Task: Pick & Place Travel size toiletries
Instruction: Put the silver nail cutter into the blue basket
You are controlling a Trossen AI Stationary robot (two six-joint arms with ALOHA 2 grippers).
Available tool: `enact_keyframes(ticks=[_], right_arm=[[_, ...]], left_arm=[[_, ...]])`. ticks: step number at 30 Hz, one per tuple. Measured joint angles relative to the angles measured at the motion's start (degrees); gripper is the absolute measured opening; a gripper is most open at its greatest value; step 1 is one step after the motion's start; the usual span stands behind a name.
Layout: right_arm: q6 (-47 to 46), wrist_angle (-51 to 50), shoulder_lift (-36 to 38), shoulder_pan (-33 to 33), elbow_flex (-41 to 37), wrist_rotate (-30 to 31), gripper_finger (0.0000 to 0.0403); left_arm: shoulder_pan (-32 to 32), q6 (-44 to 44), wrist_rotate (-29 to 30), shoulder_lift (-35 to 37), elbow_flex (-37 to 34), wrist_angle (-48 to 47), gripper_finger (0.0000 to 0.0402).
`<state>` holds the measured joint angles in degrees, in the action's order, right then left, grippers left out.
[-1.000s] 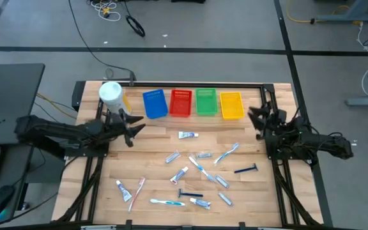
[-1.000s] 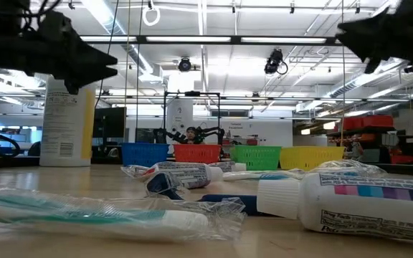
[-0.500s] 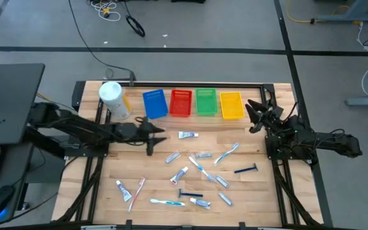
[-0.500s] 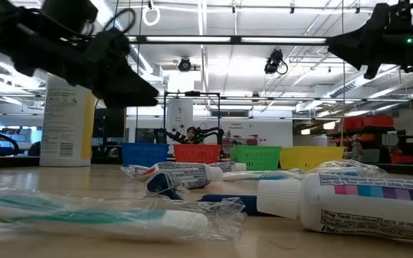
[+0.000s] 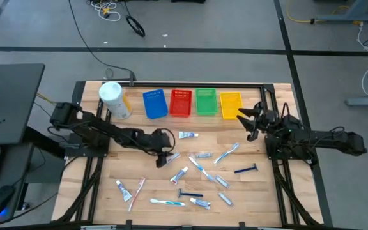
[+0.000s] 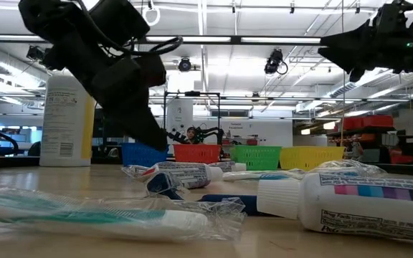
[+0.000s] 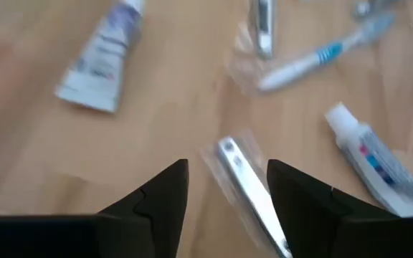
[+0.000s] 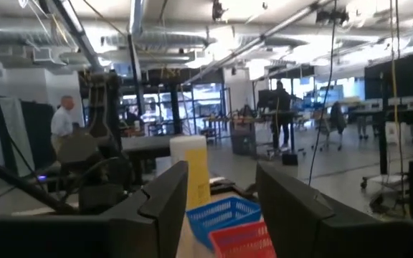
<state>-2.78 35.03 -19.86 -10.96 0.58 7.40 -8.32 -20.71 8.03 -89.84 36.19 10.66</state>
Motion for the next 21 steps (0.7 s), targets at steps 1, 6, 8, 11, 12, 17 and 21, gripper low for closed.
enact_keyframes(ticks=[1, 6, 8, 11, 12, 17, 21], right_arm=[[-0.5, 0.0, -0.5, 0.0, 0.0, 0.0, 0.0184], [-1.8, 0.0, -2.7, 0.0, 0.0, 2.0, 0.0192], [-3.0, 0.0, -3.2, 0.0, 0.0, 2.9, 0.0192], [-3.9, 0.0, -3.4, 0.0, 0.0, 3.0, 0.0192], [-3.9, 0.0, -3.4, 0.0, 0.0, 3.0, 0.0192], [-3.9, 0.4, -3.4, 0.0, 0.0, 3.0, 0.0192], [-3.9, 1.5, -3.4, 0.0, 0.0, 2.8, 0.0192]], left_arm=[[-0.5, -0.2, -0.1, -0.4, 0.6, -0.9, 0.0204], [-2.6, -3.6, -1.4, -1.1, 1.5, -0.7, 0.0226], [-3.2, -5.2, -0.6, -1.1, 1.5, -1.3, 0.0236], [-4.6, -5.6, 3.0, -1.1, 1.5, -3.3, 0.0248], [-5.0, -5.6, 4.2, -1.1, 1.5, -4.0, 0.0251], [-7.3, -7.4, 8.6, -1.8, 1.5, -3.5, 0.0255], [-9.4, -9.6, 10.3, -4.1, 1.5, -1.8, 0.0253]])
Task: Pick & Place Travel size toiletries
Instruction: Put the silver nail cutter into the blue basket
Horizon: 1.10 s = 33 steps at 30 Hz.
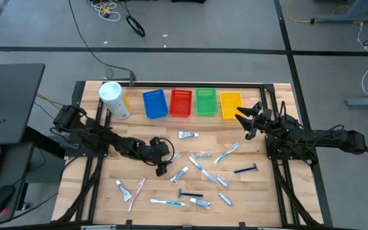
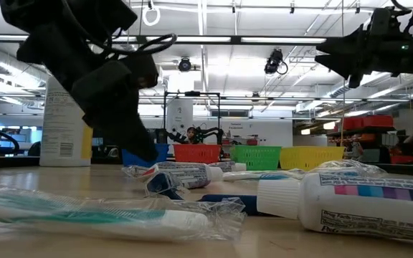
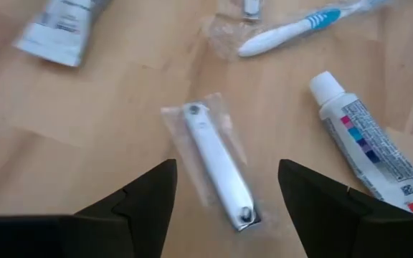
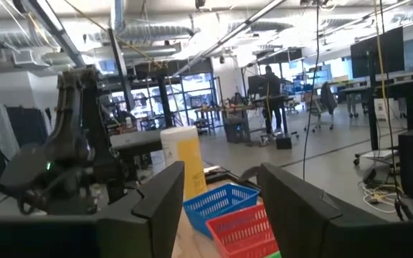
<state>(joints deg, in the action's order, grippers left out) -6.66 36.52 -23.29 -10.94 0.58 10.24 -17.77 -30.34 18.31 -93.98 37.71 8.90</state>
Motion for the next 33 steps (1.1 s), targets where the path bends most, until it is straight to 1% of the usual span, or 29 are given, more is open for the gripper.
enact_keyframes(ticks=[6, 11, 14, 22, 27, 30, 33], right_arm=[[0.0, 1.6, 0.0, 0.1, 0.0, -3.3, 0.0192], [0.0, 2.1, 0.0, 0.1, 0.0, -3.4, 0.0192], [0.0, 2.5, 0.0, 0.1, 0.0, -3.4, 0.0192], [0.0, 2.9, 0.0, 0.1, 0.0, -3.4, 0.0192], [0.0, 2.9, 0.0, 0.1, 0.0, -3.4, 0.0192], [0.0, 2.9, 0.0, 0.1, 0.0, -3.3, 0.0192], [0.0, 2.8, 0.0, 0.1, 0.0, -3.3, 0.0192]], left_arm=[[-2.4, -3.0, 4.5, -4.1, -0.1, 0.4, 0.0255], [-3.0, -3.7, 6.1, -5.3, 0.1, 0.6, 0.0246], [-3.1, -3.5, 6.9, -5.1, 0.1, 0.4, 0.0224], [-3.0, -5.8, 8.1, -5.0, -0.1, 0.1, 0.0135], [-2.5, -6.6, 8.8, -5.1, -0.1, 0.4, 0.0090], [-2.1, -6.7, 8.5, -5.1, -0.1, 0.4, 0.0071], [-1.9, -6.7, 8.2, -5.1, -0.1, 0.5, 0.0068]])
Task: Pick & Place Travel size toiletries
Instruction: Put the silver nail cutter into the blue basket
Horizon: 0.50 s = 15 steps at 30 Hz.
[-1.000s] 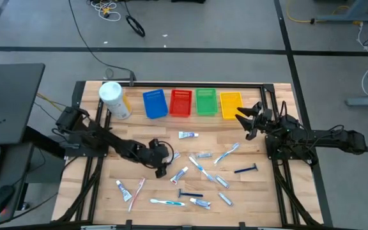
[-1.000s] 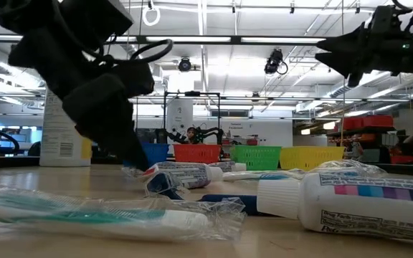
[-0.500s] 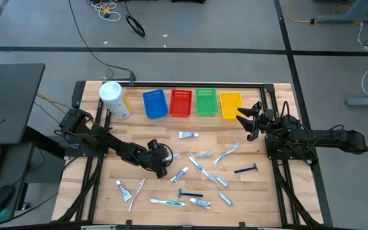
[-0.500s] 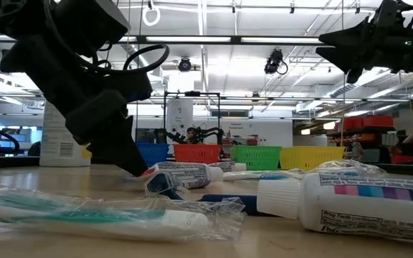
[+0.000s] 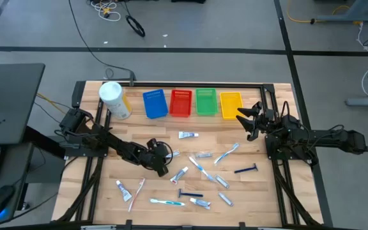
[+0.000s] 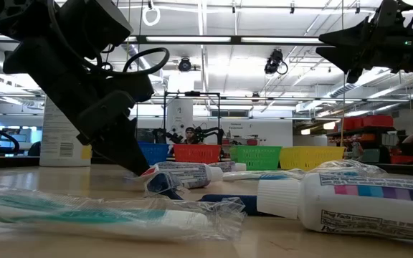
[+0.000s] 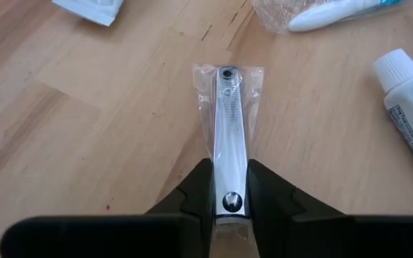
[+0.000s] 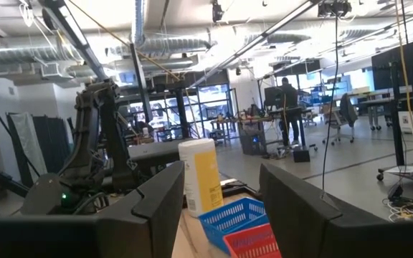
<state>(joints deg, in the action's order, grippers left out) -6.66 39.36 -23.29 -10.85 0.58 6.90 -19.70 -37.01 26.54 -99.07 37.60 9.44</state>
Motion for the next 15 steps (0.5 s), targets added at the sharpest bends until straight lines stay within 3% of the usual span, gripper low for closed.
enact_keyframes(ticks=[8, 15], right_arm=[[-1.5, -0.1, 0.0, 0.0, 0.0, 0.0, 0.0192], [-1.8, -0.1, 0.0, 0.0, 0.0, 0.0, 0.0192]], left_arm=[[1.3, -0.5, 3.8, 5.1, 0.0, -5.6, 0.0072], [6.9, -0.6, 14.5, 15.9, 0.0, -15.0, 0.0067]])
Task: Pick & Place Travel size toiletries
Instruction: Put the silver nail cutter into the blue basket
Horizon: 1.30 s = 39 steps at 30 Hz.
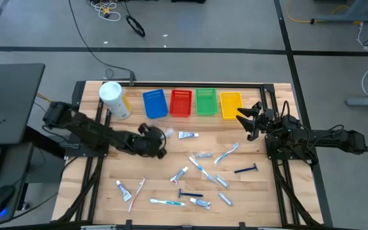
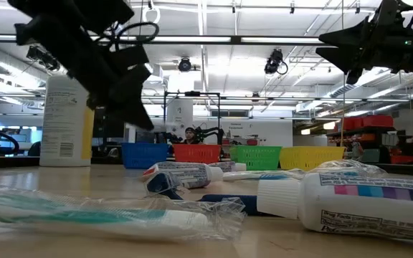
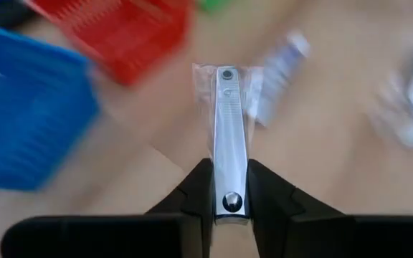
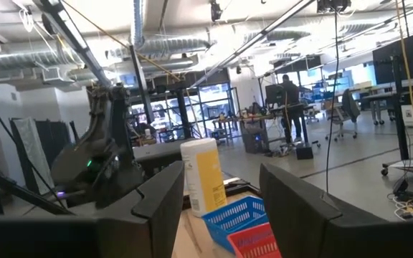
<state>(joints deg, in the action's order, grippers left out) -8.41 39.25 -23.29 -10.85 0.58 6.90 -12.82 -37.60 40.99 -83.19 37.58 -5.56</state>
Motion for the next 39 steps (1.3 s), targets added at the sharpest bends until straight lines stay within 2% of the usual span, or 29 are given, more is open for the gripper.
enact_keyframes(ticks=[4, 7, 12, 15, 18, 25, 29, 34, 39], right_arm=[[0.0, 0.0, 0.0, 0.0, 0.0, 0.0, 0.0192], [0.0, 0.0, 0.0, 0.0, 0.0, 0.0, 0.0192], [0.1, -0.1, 0.0, 0.0, 0.0, 0.0, 0.0192], [0.3, -0.1, 0.0, 0.0, 0.0, 0.2, 0.0192], [0.4, 0.0, 0.0, 0.0, 0.0, 0.8, 0.0192], [0.9, 0.0, 0.0, 0.0, 0.0, 2.6, 0.0192], [0.6, 0.0, 0.0, 0.0, 0.0, 2.5, 0.0192], [-0.4, -0.4, 0.0, 0.0, 0.0, 2.5, 0.0192], [-0.4, -1.4, 0.0, 0.0, 0.0, 2.5, 0.0192]], left_arm=[[6.0, 2.9, 3.3, 5.8, 0.0, -1.4, 0.0068], [11.1, 10.0, 2.9, 8.6, 0.0, -1.2, 0.0071], [20.6, 21.3, -5.1, 9.4, 0.0, -1.4, 0.0069], [26.3, 21.7, -9.6, 8.4, 0.0, -1.7, 0.0071], [30.4, 21.5, -11.0, 7.0, 0.0, -1.7, 0.0072], [35.0, 23.6, -15.3, 0.6, 0.0, -1.2, 0.0073], [35.8, 25.0, -14.7, -3.0, 0.0, -0.9, 0.0074], [36.4, 26.5, -14.8, -4.1, 0.0, -1.0, 0.0077], [36.8, 27.3, -15.8, -4.1, 0.0, -1.0, 0.0102]])
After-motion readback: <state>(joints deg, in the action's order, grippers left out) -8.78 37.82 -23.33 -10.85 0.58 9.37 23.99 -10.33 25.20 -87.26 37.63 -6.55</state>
